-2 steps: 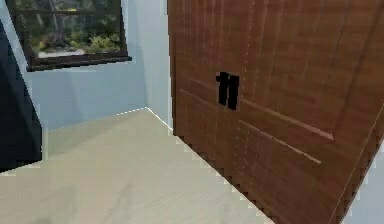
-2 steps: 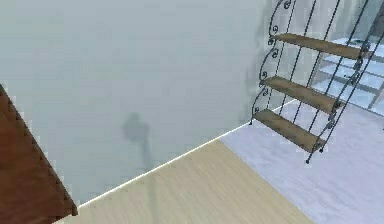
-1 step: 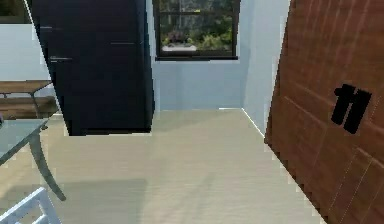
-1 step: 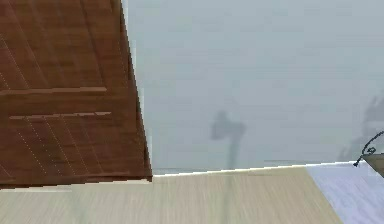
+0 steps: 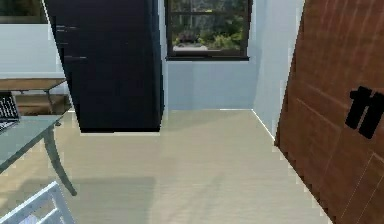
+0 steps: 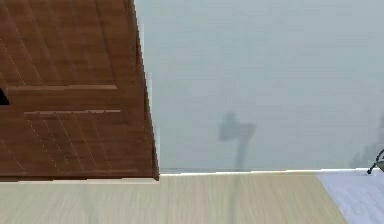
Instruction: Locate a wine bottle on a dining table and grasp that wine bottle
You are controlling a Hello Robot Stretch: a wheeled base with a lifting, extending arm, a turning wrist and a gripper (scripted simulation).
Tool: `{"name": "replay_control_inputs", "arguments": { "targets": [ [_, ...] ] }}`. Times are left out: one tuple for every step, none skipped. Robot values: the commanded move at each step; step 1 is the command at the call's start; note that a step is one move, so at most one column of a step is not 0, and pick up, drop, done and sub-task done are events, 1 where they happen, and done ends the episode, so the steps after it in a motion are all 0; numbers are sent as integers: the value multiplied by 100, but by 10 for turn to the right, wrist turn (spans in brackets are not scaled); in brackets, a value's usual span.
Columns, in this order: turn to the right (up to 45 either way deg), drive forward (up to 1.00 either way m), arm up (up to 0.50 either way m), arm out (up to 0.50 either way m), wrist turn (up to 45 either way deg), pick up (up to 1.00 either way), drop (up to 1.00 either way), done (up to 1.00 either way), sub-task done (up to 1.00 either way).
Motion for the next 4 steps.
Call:
{"name": "replay_control_inputs", "arguments": {
  "targets": [
    [0,40,0,0,0,0,0,0,0],
    [-450,0,0,0,0,0,0,0,0],
    [-450,0,0,0,0,0,0,0,0],
    [-450,0,0,0,0,0,0,0,0]
  ]
}}
